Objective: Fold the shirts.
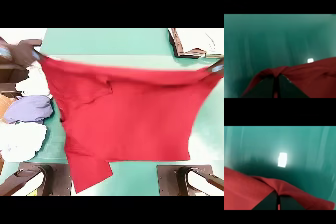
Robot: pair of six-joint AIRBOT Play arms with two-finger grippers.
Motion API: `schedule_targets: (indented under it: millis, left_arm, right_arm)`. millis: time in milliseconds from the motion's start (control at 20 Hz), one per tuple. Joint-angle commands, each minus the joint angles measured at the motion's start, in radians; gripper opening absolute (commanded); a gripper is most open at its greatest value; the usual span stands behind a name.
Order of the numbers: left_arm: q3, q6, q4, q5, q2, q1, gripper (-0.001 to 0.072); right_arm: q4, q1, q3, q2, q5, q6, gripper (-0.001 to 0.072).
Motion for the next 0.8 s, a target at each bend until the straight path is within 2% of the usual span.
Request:
schedule_targets:
  millis: [0,200,400,500,600,750]
  left_arm:
    - [-0.122,0.057,-0.01,0.081,-0.203,0.0,0.003]
    - [-0.052,0.072,-0.016,0.302,-0.4,0.0,0.003]
    - [0.101,0.106,-0.015,0.32,-0.503,0.0,0.003]
    - [0.13,0.109,-0.015,0.28,-0.504,0.0,0.003]
    - [0.13,0.11,-0.007,0.14,-0.504,0.0,0.003]
    - [0.047,0.149,-0.009,0.007,-0.504,-0.001,0.003]
  right_arm:
    - [-0.034,0.04,-0.137,-0.163,-0.122,-0.003,0.0013]
    - [-0.04,0.04,-0.034,-0.352,-0.272,-0.056,0.0013]
    - [-0.042,0.04,0.185,-0.494,-0.278,-0.076,0.0013]
    - [-0.043,0.04,0.234,-0.512,-0.245,-0.117,0.0013]
    - [-0.088,0.04,0.226,-0.505,-0.176,-0.136,0.0013]
    - [-0.173,0.049,0.09,-0.447,-0.164,-0.135,0.0013]
